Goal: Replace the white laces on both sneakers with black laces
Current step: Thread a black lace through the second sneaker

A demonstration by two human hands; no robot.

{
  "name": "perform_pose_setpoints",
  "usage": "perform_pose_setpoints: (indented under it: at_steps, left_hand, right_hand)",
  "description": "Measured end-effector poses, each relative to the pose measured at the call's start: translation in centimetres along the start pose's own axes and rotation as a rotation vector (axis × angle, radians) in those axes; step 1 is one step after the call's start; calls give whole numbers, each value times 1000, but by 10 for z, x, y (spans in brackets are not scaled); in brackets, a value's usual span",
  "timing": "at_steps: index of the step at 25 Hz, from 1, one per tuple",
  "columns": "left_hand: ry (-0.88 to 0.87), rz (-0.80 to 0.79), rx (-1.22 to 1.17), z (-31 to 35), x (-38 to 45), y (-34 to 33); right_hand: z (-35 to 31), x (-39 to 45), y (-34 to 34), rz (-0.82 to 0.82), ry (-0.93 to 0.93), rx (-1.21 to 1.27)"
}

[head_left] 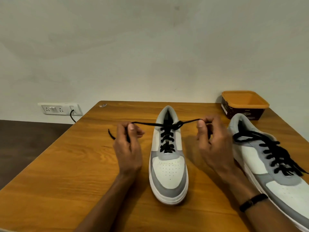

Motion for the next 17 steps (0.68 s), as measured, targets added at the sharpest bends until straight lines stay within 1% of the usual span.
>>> perform_pose_setpoints:
  at_steps: [1, 2, 5, 6, 7, 9, 10, 11, 14, 17]
  left_hand:
    - [-31, 38, -12, 4, 1, 5]
    - [-65, 62, -19, 8, 1, 9]
    - [-104, 120, -17, 16, 2, 15]
    - [-75, 161, -23, 13, 5, 19]
    - [-8, 221, -35, 6, 11, 25]
    - [184, 352, -71, -16, 21, 42]
    - [263, 388, -64, -25, 24, 49]
    - [307, 390, -24, -32, 25, 51]
    - [309, 337, 155, -37, 25, 48]
    - [331, 362, 211, -45, 32, 55]
  right_hand:
    - [-1, 3, 8, 70, 57, -34]
    - [-2, 3, 12, 104, 110, -70]
    - [-7, 1, 9, 75, 166, -84]
    - [-6, -1, 8, 59, 161, -75]
    - [-4, -2, 7, 51, 154, -76]
    - [3, -2, 6, 38, 130, -77]
    - [6, -2, 6, 28, 113, -86]
    - [10, -3, 5, 13, 89, -97]
    - [20, -6, 0, -55, -32, -108]
    - [23, -8, -5, -103, -121, -106]
Point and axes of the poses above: each hand's wrist, its own x-axis towards the middle knuckle, its own y-axis out of the back of the hand, z = x × y, the point moved 6 cm from there along x, towards the middle knuckle, and after that the axes turned 10 degrees about y, right-handed, at the moved point
